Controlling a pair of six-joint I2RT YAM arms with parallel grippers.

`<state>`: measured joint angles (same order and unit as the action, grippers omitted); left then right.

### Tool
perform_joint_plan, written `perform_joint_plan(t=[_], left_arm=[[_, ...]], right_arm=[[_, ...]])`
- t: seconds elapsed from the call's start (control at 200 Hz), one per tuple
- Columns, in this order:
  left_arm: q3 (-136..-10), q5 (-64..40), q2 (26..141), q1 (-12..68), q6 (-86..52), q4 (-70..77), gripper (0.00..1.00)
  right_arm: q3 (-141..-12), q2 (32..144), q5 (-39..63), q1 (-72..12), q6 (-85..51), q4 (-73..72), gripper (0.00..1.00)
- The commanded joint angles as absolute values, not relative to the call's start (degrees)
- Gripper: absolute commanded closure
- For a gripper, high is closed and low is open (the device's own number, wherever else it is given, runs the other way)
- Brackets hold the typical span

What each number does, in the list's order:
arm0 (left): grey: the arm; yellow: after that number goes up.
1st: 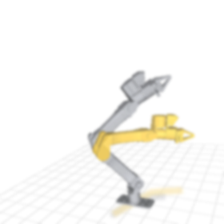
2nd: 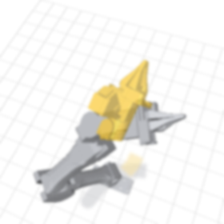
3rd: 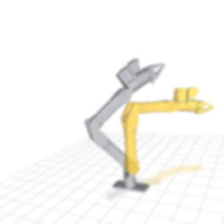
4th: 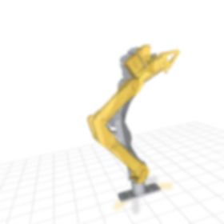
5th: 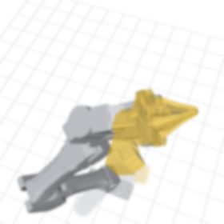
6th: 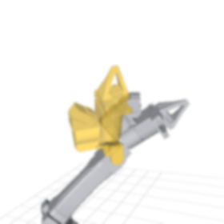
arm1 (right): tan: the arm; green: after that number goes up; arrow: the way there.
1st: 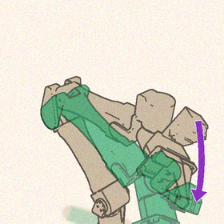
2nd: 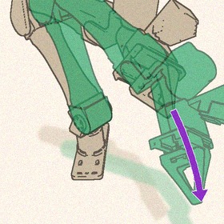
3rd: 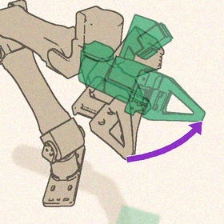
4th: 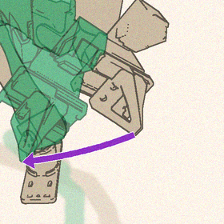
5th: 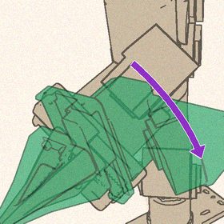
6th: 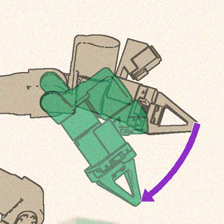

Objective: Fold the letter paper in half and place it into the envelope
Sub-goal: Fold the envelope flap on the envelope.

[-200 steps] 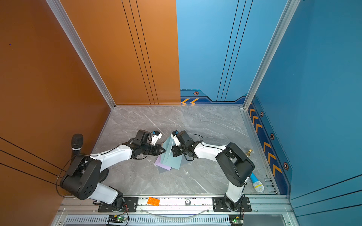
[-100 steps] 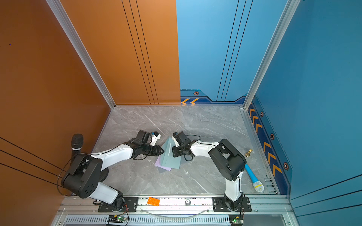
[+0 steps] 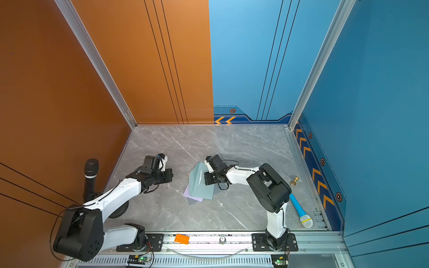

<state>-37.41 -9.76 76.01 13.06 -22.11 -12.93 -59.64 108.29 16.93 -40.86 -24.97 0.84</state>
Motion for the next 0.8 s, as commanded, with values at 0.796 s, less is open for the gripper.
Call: perform_joint_plan(t=[0.796], left_arm=[[-44.04,-27.61,99.22,27.99,-29.06,11.77,0.94]], right_arm=[[-53.33,111.18,21.95,-37.37,-31.21,-4.75,1.00]])
